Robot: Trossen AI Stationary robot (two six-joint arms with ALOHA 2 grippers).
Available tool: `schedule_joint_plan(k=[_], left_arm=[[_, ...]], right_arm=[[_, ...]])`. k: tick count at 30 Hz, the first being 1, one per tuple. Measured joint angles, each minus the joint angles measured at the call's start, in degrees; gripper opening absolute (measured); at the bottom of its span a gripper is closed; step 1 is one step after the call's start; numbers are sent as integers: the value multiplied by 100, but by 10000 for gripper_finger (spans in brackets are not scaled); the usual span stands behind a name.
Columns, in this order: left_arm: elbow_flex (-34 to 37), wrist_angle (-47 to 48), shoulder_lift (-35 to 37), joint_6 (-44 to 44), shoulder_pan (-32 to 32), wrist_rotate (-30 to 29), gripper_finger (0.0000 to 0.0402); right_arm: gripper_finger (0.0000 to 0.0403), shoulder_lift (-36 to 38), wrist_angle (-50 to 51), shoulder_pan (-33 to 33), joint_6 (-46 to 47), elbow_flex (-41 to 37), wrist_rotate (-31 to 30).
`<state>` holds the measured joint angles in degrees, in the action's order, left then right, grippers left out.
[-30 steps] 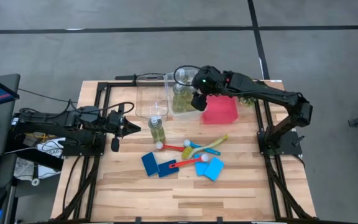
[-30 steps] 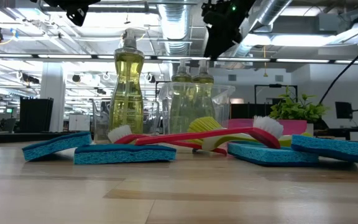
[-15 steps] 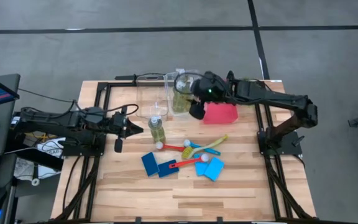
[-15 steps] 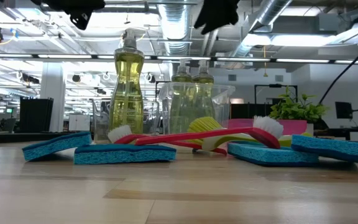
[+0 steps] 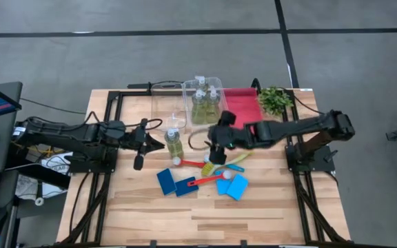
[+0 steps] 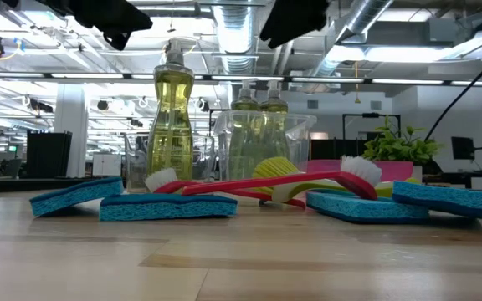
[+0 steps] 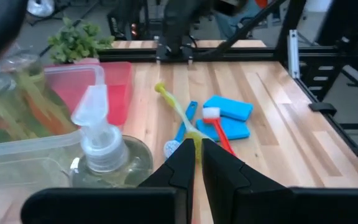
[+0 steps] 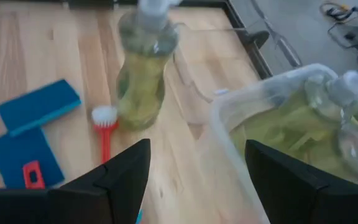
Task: Pick & Place Kitchen Sink Supplies
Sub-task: Put the yellow soap dispenser into the right transparent bin
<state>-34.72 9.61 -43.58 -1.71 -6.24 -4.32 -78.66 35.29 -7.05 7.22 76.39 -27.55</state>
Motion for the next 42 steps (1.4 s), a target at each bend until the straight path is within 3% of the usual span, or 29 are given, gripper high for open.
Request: schedule_joint_plan(k=[5,12,17,19,23,30,34,42], left_arm=[[-2,3,113,-632,0,-352,30],[-2,464,333,-239,2,-370,30],[176,535,465,-232,3,-378,30],[355,554,541,-245,85,-378,30],[539,527,753,-250,479,-402,30],[570,-112,802,-230,1236,16,30],[570,-249,565,-230,1350,336,30],[570,-542,-14,-252,1349,266,30]], right_arm=[[256,265,-346,-686,251,-530,-666],[255,1002,-1236,-1543,385,-1562,-820],[254,1738,-1897,-1909,314,-2583,-1641],[254,2099,-2001,-1904,294,-2986,-1905],[254,2856,-1986,-1704,550,-3501,-1756],[254,3672,-2284,-1470,577,-3633,-1755],[254,3714,-2443,-1365,352,-3633,-1755],[255,3360,-2657,-1335,150,-3633,-1745]])
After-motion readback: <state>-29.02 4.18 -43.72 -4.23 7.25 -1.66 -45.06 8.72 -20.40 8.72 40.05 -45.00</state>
